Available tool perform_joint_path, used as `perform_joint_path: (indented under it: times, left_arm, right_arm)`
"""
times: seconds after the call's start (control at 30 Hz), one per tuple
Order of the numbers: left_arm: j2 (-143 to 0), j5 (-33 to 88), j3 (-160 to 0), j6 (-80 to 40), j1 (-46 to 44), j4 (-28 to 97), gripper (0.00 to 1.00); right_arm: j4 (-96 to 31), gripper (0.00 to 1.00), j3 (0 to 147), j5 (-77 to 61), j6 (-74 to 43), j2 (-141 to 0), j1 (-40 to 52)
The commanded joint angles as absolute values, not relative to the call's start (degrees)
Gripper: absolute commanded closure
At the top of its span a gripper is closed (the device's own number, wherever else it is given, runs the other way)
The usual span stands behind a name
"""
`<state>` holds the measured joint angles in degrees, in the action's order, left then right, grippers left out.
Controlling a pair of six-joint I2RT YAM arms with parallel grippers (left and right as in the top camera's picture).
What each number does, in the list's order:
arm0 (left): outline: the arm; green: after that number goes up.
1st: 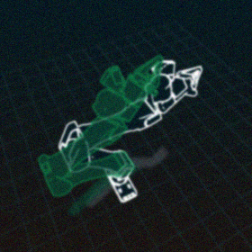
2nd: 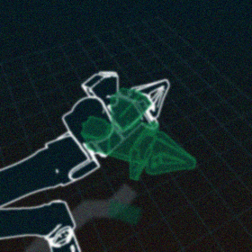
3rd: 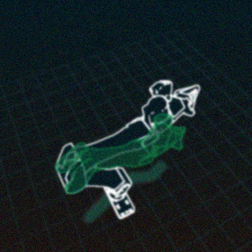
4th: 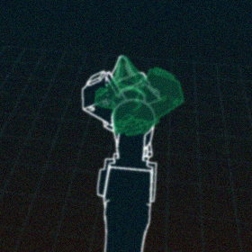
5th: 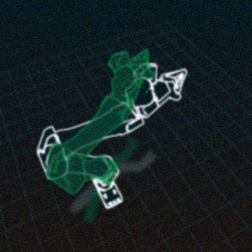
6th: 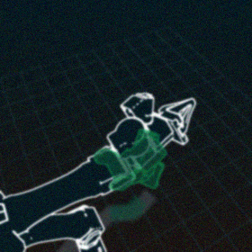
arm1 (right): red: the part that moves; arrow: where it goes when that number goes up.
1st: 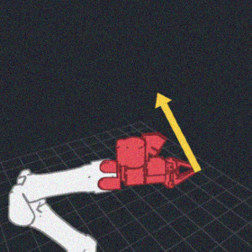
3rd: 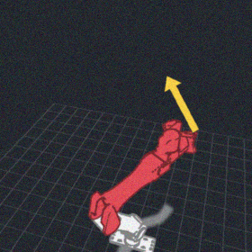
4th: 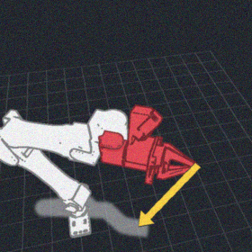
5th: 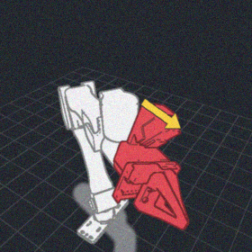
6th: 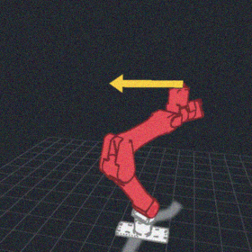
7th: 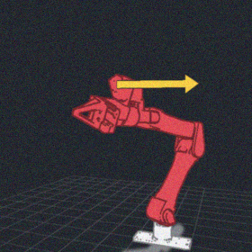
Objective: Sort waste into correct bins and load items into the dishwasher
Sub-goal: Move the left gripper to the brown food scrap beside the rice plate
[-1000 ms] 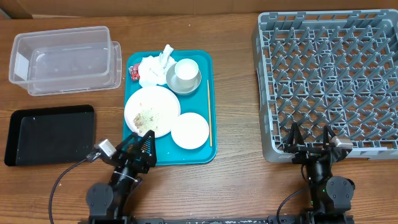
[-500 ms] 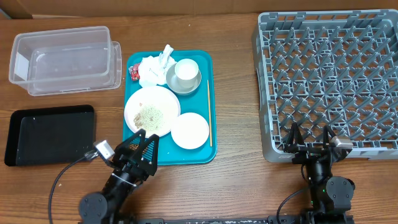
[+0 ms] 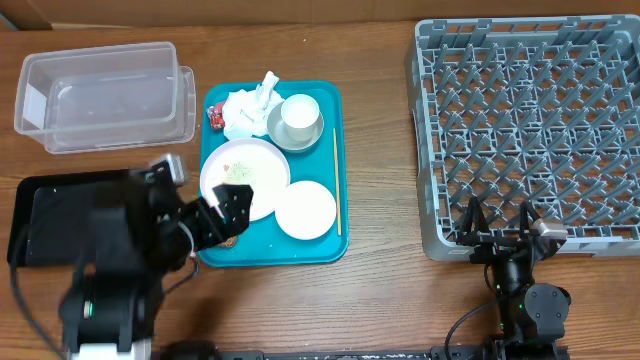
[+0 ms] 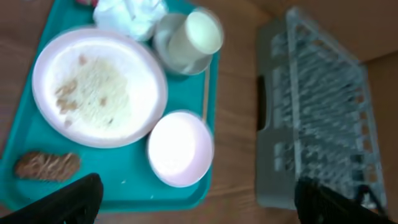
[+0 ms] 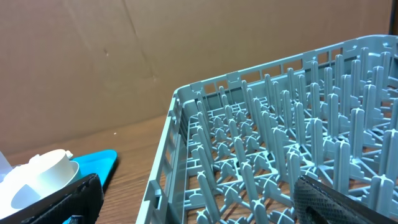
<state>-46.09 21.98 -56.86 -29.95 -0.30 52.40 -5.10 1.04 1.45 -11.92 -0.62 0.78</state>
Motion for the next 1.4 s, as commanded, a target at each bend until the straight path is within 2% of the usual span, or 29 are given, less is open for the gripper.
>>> perform_joint_path:
  times: [0.0, 0.2, 0.4, 0.8, 0.83, 0.9, 1.03, 1.17, 1.37]
  left_arm:
    - [-55.33, 17.82, -59.31, -25.65, -0.40, 58.48, 0.00]
    - [-64.97, 2.33, -59.31, -31.07, -0.40, 64.69, 0.00]
    - [-73.78, 2.87, -59.31, -30.24, -0.40, 65.12, 0.00]
    - [-86.80, 3.88, -59.29, -17.72, -0.40, 58.59, 0.00]
    - [-87.61, 3.99, -59.27, -16.60, -0.40, 57.69, 0.01]
    - [-89.52, 5.91, -59.27, -11.77, -0.49, 56.47, 0.12]
    - [-93.58, 6.07, -59.27, -11.20, -0.49, 56.25, 0.08]
    - [-96.99, 3.95, -59.27, -10.68, -0.49, 55.20, 0.17]
    - [-100.44, 4.01, -59.24, -10.70, -0.51, 55.18, 0.16]
  right_arm:
    - [-4.71, 0.00, 0.45, 1.19, -11.57, -0.16, 0.58]
    - [-4.71, 0.00, 0.45, 1.19, -11.57, -0.16, 0.58]
    - [-4.71, 0.00, 0.45, 1.19, -11.55, -0.16, 0.58]
    - [-4.71, 0.00, 0.45, 1.19, -11.57, -0.16, 0.58]
    - [-4.71, 0.00, 0.45, 1.19, -11.55, -0.16, 0.58]
    - [-4.71, 0.00, 0.45, 1.17, -11.55, -0.16, 0.58]
    - [-4.71, 0.00, 0.45, 1.19, -11.57, -0.16, 0.58]
    - [-4.71, 0.00, 0.45, 1.19, -11.55, -0.16, 0.58]
    - [-4.71, 0.00, 0.45, 1.17, -11.57, -0.16, 0.58]
